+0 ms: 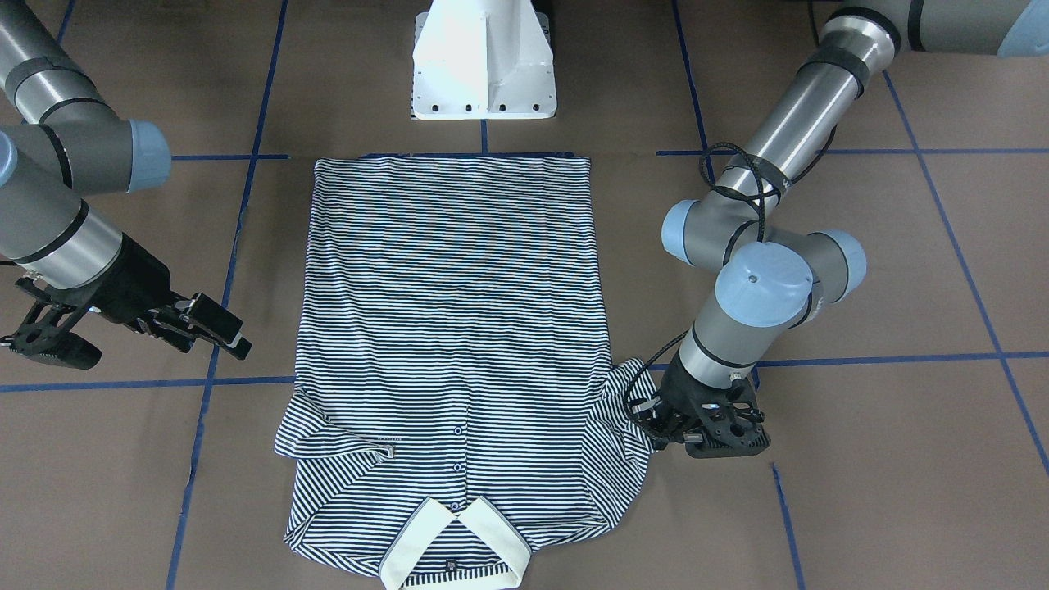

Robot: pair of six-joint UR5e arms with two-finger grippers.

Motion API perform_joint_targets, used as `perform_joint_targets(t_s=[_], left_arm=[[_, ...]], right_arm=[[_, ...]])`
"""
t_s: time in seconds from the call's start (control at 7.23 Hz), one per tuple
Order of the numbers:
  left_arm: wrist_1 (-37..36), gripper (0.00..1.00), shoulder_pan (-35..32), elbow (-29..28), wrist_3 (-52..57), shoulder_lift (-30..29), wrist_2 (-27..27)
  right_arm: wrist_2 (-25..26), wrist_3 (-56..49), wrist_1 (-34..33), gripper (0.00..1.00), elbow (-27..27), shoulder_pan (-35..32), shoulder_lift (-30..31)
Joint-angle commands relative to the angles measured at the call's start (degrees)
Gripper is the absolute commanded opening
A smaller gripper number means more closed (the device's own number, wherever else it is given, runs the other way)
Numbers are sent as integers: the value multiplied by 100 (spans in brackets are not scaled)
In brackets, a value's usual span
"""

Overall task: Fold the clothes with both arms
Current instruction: 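Move the left gripper to the sleeve nearest it, then fold the sleeve nearest the left gripper inward onto the shirt body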

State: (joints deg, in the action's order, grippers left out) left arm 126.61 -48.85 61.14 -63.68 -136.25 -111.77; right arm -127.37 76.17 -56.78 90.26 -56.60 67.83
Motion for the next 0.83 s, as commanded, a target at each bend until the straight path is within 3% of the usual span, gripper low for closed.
perform_joint_targets(t_s=[0.0,0.14,0.41,0.69], left_arm=[[-416,0,68,258,-397,-269,23],[-417,0,234,180,-556,-393,59],[-365,0,402,-547,-786,-928,426],[-182,0,473,-621,-804,-939,612]], right_arm=[[-7,3,0,100,9,0,-7],[-7,3,0,100,9,0,-7],[-7,3,0,100,18,0,-16],[-7,3,0,100,1,0,-25]])
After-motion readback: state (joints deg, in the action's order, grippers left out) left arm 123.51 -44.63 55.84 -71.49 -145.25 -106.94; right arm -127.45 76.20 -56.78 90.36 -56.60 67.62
